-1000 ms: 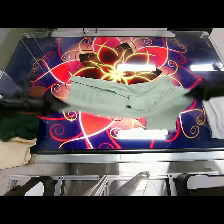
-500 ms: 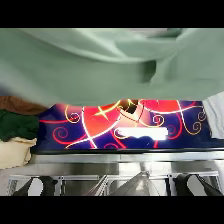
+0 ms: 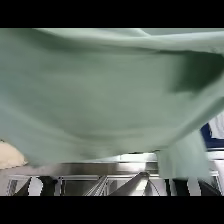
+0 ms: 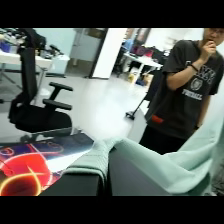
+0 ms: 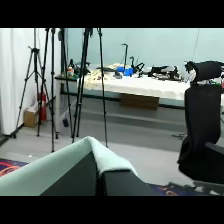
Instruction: Fold the shirts.
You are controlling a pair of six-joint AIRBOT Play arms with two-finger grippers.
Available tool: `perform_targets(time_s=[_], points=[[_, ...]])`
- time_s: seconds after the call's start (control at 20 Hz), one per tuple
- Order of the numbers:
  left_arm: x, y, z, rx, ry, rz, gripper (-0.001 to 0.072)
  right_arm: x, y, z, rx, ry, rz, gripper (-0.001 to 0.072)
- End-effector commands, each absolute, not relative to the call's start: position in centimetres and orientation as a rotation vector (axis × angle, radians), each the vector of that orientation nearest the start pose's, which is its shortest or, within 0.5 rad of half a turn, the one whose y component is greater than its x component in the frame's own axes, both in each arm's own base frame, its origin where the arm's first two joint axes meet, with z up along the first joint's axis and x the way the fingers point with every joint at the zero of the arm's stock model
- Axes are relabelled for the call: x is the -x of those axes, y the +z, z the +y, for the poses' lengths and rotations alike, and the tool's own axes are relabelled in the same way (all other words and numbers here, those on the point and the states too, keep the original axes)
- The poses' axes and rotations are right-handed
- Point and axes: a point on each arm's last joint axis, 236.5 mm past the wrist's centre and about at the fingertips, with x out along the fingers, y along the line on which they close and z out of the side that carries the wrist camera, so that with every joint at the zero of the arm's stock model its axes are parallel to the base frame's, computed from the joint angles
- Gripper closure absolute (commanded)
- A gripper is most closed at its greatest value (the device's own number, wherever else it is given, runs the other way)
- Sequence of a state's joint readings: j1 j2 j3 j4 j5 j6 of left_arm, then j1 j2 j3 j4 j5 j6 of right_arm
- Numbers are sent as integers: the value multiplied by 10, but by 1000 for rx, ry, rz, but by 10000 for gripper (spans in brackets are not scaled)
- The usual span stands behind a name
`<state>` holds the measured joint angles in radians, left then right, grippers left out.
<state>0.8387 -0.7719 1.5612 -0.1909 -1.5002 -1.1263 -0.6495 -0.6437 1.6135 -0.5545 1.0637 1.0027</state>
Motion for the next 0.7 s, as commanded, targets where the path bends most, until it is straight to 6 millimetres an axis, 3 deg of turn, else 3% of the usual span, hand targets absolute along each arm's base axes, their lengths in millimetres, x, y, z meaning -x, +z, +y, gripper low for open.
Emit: perform_targets(time_s=[0.0,0.1,0.15,0.35,0.5,0.65], points=[[-258,460,-74,463,-788,50,686,-296,462,28,-68,306,-10,692],[-299,408,-65,524,-803,195,686,-354,394,26,-189,402,176,692],[-326,371,-63,570,-803,292,686,-383,354,24,-253,427,273,693],[-414,201,-91,665,-845,683,685,-474,189,21,-458,458,604,692],[-469,93,-98,734,-861,853,688,-526,73,21,-530,428,743,692],[-515,22,-89,804,-866,936,698,-563,-9,17,-642,368,765,693]])
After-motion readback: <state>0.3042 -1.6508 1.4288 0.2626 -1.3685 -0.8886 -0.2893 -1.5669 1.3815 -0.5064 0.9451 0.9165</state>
